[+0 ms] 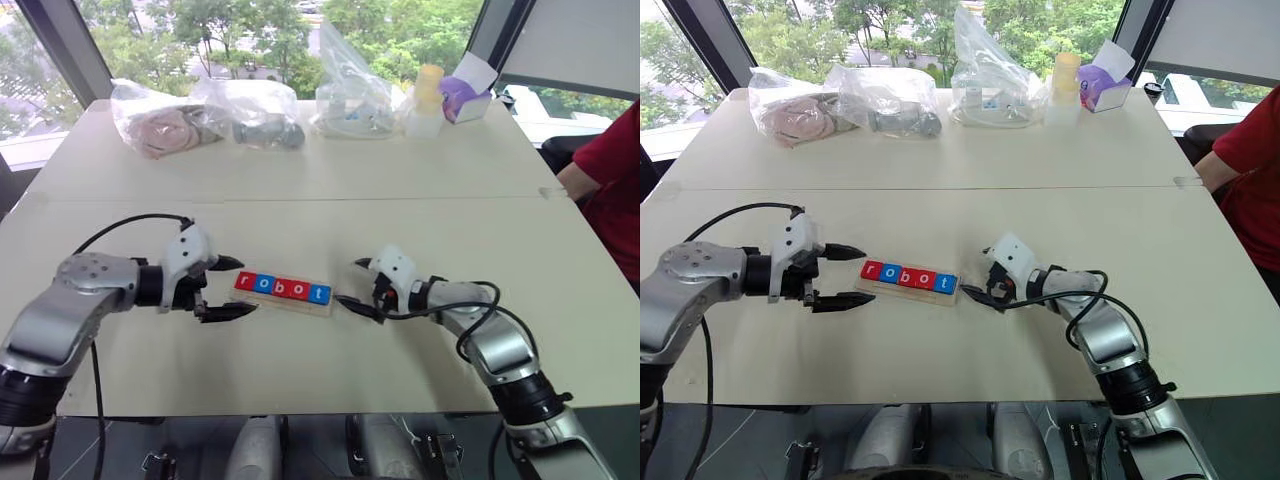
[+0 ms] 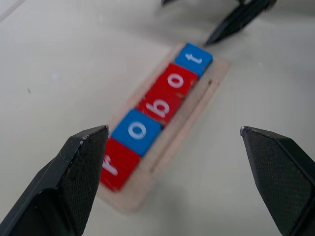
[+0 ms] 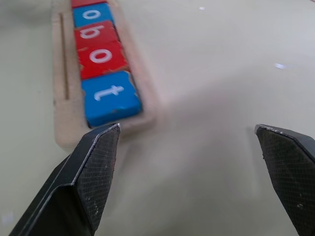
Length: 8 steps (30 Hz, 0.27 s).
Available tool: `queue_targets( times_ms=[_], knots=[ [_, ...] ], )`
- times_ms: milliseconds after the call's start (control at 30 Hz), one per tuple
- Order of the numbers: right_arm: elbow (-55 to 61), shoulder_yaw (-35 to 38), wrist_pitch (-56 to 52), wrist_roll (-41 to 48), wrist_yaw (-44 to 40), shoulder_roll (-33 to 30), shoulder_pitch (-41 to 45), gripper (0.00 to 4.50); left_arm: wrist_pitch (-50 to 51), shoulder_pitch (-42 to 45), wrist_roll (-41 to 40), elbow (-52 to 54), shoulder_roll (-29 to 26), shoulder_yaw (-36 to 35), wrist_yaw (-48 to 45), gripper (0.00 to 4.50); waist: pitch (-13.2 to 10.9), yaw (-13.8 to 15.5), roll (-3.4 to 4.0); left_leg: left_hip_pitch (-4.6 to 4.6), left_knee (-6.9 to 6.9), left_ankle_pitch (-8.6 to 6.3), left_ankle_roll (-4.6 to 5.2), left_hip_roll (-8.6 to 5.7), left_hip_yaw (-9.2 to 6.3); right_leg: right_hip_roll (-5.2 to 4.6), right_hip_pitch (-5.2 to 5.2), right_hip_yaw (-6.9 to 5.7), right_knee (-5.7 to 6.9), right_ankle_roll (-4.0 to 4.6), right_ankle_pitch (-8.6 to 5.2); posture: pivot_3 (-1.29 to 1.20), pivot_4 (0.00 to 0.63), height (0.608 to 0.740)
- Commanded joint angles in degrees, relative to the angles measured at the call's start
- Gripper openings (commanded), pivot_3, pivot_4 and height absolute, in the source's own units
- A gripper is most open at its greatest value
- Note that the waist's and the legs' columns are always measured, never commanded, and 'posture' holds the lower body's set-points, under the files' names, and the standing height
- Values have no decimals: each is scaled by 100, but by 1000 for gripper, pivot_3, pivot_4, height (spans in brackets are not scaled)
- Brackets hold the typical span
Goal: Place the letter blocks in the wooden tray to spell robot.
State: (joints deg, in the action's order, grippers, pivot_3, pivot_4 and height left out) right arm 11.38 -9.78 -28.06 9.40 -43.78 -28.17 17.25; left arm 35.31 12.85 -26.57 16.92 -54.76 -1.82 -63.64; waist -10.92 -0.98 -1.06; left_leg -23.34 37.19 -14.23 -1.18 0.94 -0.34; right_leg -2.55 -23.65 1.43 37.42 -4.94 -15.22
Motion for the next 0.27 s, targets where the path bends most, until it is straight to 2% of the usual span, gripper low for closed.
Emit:
queue_targets(
  times_ms=[33, 267],
  knots=[
    [985, 595, -269, 490, -42, -219, -228, 4468, 106, -385, -161, 235, -226, -616, 19, 4500, 0, 8, 0, 1, -3, 0, 0, 0, -2, -2, 1, 1, 0, 0, 0, 0, 150, 740],
    [2352, 1167, -1154, 1284, -43, -646, -1198, 4468, 560, -1193, -557, 471, 70, -1680, 612, 4500, 1, 18, -1, 4, -2, 0, 0, 3, -5, -10, 6, 0, -2, 17, -10, 0, 150, 740]
  ],
)
